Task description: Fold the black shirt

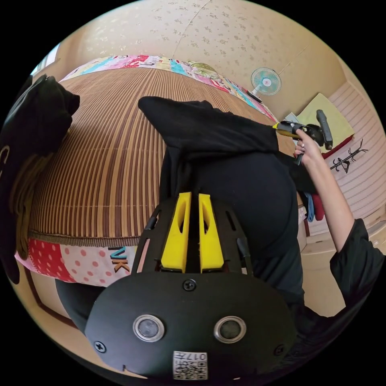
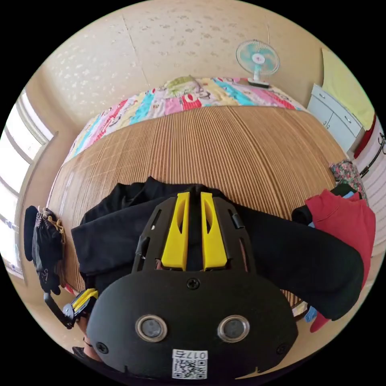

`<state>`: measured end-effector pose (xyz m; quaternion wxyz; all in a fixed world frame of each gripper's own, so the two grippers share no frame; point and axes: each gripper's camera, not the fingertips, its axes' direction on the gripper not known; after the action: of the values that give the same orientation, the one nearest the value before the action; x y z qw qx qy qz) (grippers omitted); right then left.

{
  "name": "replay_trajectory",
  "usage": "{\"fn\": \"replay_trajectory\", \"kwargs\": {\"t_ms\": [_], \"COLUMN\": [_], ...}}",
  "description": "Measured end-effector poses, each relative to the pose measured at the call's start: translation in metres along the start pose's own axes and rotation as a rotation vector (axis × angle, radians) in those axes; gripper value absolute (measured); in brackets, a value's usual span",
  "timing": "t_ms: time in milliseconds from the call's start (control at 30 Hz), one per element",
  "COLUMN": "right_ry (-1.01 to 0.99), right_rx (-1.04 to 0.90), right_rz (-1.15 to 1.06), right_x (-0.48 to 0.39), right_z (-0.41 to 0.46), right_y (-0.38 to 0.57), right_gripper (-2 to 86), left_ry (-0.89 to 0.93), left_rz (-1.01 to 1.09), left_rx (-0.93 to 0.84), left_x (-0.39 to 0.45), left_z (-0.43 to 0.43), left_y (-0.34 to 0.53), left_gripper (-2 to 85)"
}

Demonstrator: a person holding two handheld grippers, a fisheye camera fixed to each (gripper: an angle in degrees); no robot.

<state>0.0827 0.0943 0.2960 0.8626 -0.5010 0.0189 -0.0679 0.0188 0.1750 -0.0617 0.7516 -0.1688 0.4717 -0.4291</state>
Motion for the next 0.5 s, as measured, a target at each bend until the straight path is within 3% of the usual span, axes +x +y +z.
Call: {"fn": "replay_trajectory", "kwargs": {"t_ms": [167,300,500], "right_ry": [-0.157,-0.174,-0.043], "right_rx": [0.097,0.119,0.15], "right_rz": [0.02,-0.025,-0.079], "right_x": [0.046,0.073,0.098], "right_z": [-0.018,-0.059,-0.087], "right_y": [0.043,0.108,0.221], "right_gripper": [9.4,10.6,11.0], "left_ry": [0.032,0.051,-0.052], "left_rz": [0.004,-0.027,-0.037], "left_rx": [-0.003,0.101,0.139], "left_x": [-0.007,-0.016,-0.028], "left_z": [-0.011,-0.039,-0.054], "left_y": [0.001,0.016,0.036], "left_gripper": [4.9,6.5,9.8]}}
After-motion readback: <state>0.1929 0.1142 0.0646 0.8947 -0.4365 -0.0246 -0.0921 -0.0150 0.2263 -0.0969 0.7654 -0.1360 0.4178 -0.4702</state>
